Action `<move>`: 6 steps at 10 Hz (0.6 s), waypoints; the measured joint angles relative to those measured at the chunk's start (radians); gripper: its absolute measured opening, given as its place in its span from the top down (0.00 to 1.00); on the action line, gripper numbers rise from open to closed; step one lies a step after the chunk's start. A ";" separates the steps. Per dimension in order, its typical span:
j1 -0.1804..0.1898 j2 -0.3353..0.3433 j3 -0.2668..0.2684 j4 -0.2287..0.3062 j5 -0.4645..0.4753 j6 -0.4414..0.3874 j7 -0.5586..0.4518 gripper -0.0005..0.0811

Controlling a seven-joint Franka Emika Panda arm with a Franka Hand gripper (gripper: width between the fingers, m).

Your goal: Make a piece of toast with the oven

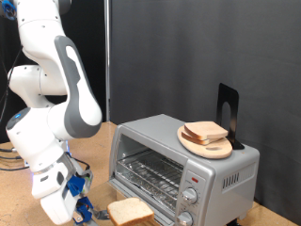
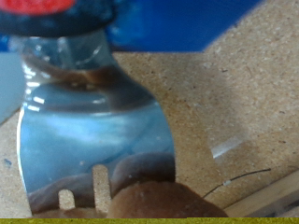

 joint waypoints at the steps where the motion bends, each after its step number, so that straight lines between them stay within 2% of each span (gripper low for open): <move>1: -0.011 -0.009 -0.005 0.000 -0.001 -0.031 0.000 0.45; 4: -0.041 -0.073 -0.031 0.005 -0.051 -0.167 0.024 0.45; 6: -0.051 -0.123 -0.060 0.006 -0.164 -0.258 0.075 0.45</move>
